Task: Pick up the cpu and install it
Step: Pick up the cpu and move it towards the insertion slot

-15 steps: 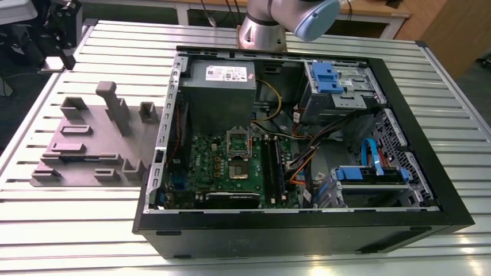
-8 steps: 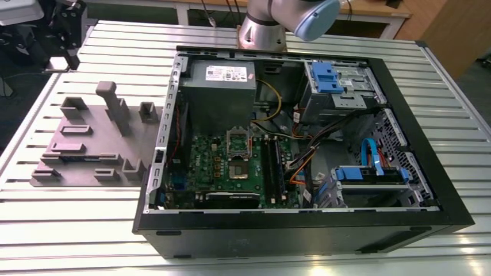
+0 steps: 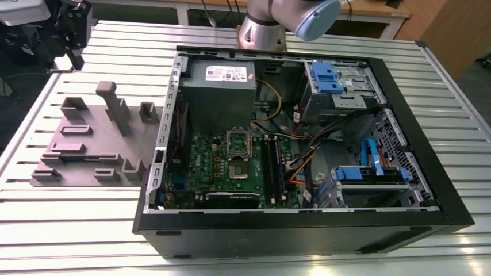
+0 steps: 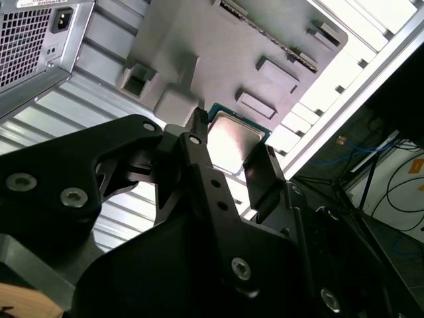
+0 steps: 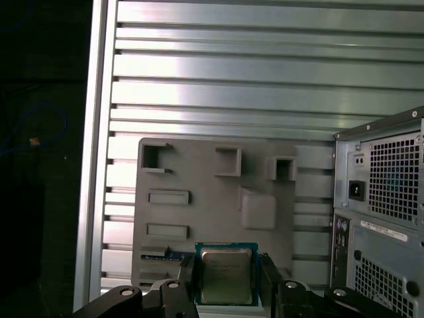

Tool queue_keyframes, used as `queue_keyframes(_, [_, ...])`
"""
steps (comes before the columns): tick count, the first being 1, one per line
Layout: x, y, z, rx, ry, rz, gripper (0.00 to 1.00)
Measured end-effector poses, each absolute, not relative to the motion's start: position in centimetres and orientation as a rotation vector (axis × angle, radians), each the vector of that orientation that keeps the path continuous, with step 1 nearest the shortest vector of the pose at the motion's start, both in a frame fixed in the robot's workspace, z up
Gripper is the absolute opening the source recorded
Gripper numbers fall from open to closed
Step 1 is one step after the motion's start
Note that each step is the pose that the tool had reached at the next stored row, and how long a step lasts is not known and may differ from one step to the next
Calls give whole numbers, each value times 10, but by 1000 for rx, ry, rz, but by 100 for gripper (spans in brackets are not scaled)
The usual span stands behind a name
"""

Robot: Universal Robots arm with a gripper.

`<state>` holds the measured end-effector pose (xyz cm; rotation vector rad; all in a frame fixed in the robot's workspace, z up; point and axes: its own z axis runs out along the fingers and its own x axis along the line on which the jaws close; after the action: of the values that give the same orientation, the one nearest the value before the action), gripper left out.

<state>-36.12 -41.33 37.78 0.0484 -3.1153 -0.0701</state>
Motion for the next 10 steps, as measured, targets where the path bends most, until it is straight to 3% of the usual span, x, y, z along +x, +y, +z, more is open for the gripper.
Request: queue_keyframes(10, [-353,-413,378,48,-3115,-70,47])
